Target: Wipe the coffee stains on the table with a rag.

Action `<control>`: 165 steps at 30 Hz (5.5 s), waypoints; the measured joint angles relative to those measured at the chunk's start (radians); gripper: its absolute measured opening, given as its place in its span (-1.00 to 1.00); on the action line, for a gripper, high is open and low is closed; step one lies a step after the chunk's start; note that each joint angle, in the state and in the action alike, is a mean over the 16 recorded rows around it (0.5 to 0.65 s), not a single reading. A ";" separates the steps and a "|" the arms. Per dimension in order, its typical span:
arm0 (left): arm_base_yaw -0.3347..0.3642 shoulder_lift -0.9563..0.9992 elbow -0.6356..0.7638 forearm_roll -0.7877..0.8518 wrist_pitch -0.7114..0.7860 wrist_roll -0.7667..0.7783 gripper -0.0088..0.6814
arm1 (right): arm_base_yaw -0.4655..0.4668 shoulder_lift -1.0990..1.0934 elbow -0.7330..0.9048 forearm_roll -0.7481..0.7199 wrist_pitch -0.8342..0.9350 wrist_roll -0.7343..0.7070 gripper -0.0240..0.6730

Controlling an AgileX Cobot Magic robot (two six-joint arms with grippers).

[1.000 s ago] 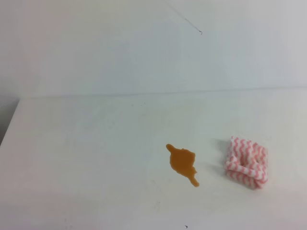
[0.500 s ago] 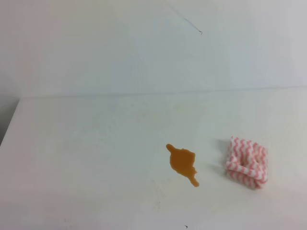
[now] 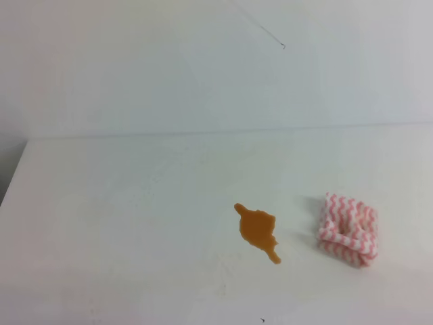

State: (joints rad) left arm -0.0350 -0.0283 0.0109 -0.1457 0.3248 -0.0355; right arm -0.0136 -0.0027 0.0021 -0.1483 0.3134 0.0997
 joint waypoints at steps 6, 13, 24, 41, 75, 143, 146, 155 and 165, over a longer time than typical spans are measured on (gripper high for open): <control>0.000 0.000 -0.005 0.000 0.001 0.000 -0.97 | 0.000 0.002 -0.002 -0.010 0.001 -0.004 -0.94; 0.000 0.000 -0.011 0.000 0.001 0.000 -0.97 | 0.000 0.002 -0.002 -0.010 -0.001 -0.005 -0.94; 0.000 0.000 0.000 0.000 -0.001 0.000 -0.98 | 0.000 0.002 -0.002 -0.038 -0.235 -0.036 -0.94; 0.000 0.000 0.003 0.000 0.000 0.000 -0.97 | 0.000 0.004 -0.066 -0.028 -0.651 -0.120 -0.94; 0.000 0.002 0.000 -0.001 -0.002 0.000 -0.98 | 0.046 1.115 -0.770 0.584 0.299 -0.639 -0.92; 0.000 0.000 -0.003 -0.004 -0.001 0.000 -0.97 | 0.663 2.277 -1.660 0.409 0.303 -0.587 -0.84; 0.000 0.000 -0.011 -0.004 0.001 0.000 -0.97 | 0.648 2.265 -1.655 0.304 0.352 -0.503 -0.84; 0.000 0.000 -0.011 -0.004 0.001 0.000 -0.97 | 0.517 2.179 -1.542 0.099 0.460 -0.362 -0.84; 0.000 0.002 -0.005 -0.004 0.001 0.000 -0.97 | 0.406 2.068 -1.301 0.200 0.346 -0.372 -0.84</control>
State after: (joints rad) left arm -0.0350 -0.0265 0.0054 -0.1496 0.3258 -0.0353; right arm 0.3921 2.0654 -1.2994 0.0512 0.6591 -0.2719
